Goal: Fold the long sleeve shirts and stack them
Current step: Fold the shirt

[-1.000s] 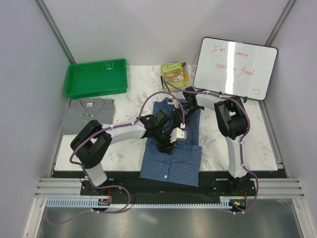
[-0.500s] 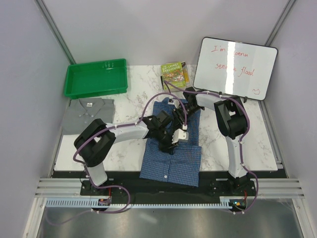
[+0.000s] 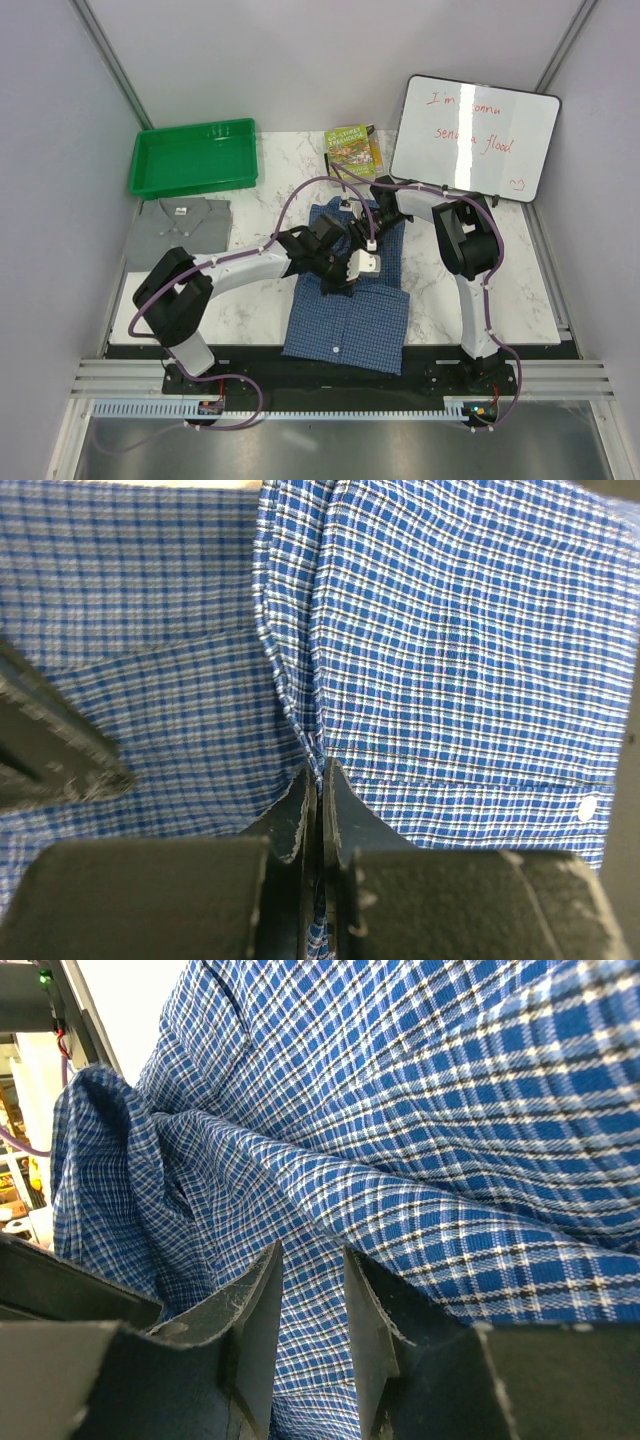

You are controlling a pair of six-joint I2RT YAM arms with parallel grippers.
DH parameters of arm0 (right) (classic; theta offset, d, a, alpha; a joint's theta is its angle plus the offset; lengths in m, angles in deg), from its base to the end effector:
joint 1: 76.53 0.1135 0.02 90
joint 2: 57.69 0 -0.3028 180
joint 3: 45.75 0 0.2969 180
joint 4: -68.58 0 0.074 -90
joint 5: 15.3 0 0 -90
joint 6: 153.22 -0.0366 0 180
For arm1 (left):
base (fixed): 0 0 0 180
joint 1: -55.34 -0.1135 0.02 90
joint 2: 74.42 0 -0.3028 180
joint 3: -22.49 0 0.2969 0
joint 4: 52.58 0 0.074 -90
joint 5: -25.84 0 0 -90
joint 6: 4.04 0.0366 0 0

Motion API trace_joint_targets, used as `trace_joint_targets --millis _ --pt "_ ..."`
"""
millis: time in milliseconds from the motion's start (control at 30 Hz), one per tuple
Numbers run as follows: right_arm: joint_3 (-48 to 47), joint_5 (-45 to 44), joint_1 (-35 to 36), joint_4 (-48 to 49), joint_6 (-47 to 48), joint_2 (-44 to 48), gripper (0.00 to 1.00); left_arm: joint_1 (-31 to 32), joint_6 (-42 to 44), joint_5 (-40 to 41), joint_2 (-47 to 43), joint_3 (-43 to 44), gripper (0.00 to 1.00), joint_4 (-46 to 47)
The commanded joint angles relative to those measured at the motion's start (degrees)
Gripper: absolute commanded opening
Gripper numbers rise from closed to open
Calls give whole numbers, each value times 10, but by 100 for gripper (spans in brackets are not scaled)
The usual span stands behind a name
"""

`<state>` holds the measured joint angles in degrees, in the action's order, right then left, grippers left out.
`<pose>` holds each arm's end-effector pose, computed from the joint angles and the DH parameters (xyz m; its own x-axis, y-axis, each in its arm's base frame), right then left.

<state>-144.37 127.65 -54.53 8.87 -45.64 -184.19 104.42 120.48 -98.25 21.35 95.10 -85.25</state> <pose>0.4217 0.2019 0.1221 -0.8055 -0.5217 -0.2809 -0.5246 0.4075 0.7475 0.2347 -0.3021 0.2117 0.0250 0.6877 -0.7256 0.9926 -0.1033 -0.0638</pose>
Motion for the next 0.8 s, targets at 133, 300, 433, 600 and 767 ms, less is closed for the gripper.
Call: trace_joint_targets --millis 133,300,433,600,767 --pt "-15 -17 1 -13 33 -15 39 -34 11 38 15 22 2 22" --pt "-18 -20 1 -16 35 -17 40 -38 16 31 14 15 2 33" --pt "-46 -18 -5 -33 16 9 51 -36 24 -4 11 5 14 19" --pt "-15 -8 -41 -35 -23 112 64 -44 -18 -27 -25 16 48 -38" --pt "57 -12 -140 -59 -62 213 72 -111 -129 -49 -95 21 61 -107"
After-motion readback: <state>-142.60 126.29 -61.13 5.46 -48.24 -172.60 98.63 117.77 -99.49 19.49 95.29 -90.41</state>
